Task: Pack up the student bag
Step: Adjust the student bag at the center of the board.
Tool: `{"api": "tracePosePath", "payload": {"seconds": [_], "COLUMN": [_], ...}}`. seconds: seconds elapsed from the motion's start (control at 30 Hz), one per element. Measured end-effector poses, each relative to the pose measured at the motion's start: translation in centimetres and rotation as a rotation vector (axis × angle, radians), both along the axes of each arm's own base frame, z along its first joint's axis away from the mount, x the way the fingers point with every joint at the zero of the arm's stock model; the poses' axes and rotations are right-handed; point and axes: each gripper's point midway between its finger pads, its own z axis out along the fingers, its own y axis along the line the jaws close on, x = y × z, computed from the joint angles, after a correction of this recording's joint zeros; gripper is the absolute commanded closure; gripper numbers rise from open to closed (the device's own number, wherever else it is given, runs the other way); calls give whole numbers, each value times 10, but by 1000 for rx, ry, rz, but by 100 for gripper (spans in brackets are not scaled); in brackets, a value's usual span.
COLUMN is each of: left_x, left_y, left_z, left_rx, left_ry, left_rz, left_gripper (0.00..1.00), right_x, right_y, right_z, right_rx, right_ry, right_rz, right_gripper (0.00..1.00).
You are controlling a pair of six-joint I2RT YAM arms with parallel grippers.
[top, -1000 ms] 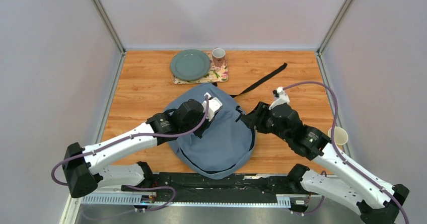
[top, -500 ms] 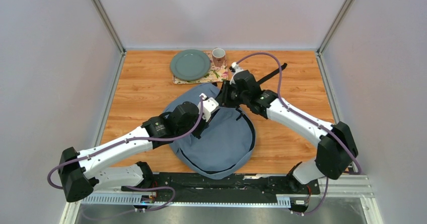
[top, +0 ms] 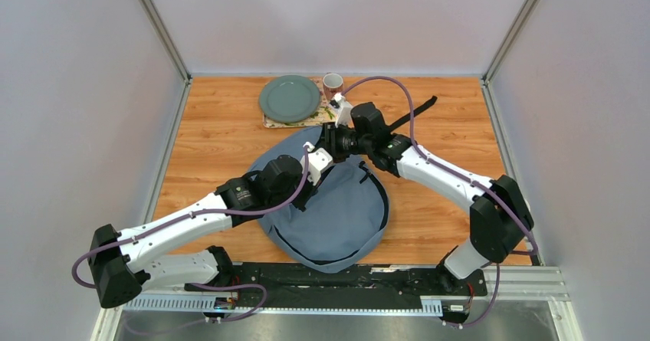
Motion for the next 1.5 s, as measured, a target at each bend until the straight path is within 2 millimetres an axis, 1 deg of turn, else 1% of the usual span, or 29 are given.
{"api": "tracePosePath", "payload": {"seconds": [0.1, 0.2, 0.27, 0.4, 0.47, 0.5, 0.53, 0.57, 0.63, 0.67, 0.7, 0.77, 0.83, 0.97, 1.03, 1.1, 1.17, 1.27, 1.37, 1.4, 1.47, 1.5], "left_x": [0, 0, 1, 1, 1, 1, 1, 2, 5, 7, 8, 12, 15, 15, 12, 9, 5, -2, -13, -16, -23, -25], "left_y": [0, -1, -1, 0, 0, 1, 2, 2, 7, 9, 12, 21, 32, 60, 73, 85, 91, 99, 107, 110, 116, 119], "left_z": [0, 1, 1, 1, -1, -2, -3, -3, -1, 2, 6, 19, 33, 63, 72, 75, 70, 50, 25, 17, 5, 2], "left_rx": [-3, -4, -4, -2, 1, 5, 7, 8, 4, 2, -9, -38, -70, -154, -191, -212, -222, -209, -194, -188, -178, -178], "left_ry": [-1, -2, -4, -5, -5, -5, -5, -6, -16, -26, -36, -69, -105, -167, -175, -167, -143, -79, -10, 11, 49, 66], "left_rz": [0, 0, 1, 4, 5, 9, 15, 25, 65, 76, 99, 152, 203, 317, 368, 412, 445, 479, 513, 523, 546, 559], "left_gripper": [100, 100, 100, 100, 98, 92, 83, 66, 50, 32, 24, 23, 23, 22, 22, 23, 23, 23, 23, 22, 22, 22], "right_x": [0, -4, -13, -28, -35, -37, -38, -38, -34, -32, -29, -22, -11, 6, 7, 4, 0, -7, -19, -24, -32, -37], "right_y": [8, 13, 9, -4, -12, -14, -16, -17, -20, -21, -25, -33, -45, -72, -80, -86, -90, -94, -96, -96, -96, -96], "right_z": [-11, -33, -49, -74, -83, -86, -87, -87, -84, -83, -80, -72, -60, -28, -12, -1, 7, 13, 13, 13, 12, 11], "right_rx": [-8, -37, -60, -108, -126, -132, -137, -141, -148, -150, -154, -158, -162, -157, -148, -140, -135, -126, -119, -120, -128, -135], "right_ry": [14, 50, 80, 124, 140, 144, 145, 144, 130, 126, 122, 108, 82, 2, -35, -55, -66, -67, -55, -49, -44, -40], "right_rz": [60, 115, 145, 156, 148, 143, 137, 131, 103, 92, 70, 18, -53, -187, -224, -241, -250, -250, -216, -197, -167, -152], "right_gripper": [68, 69, 69, 68, 67, 67, 66, 65, 62, 61, 58, 54, 49, 46, 46, 46, 46, 44, 41, 37, 33, 33]}}
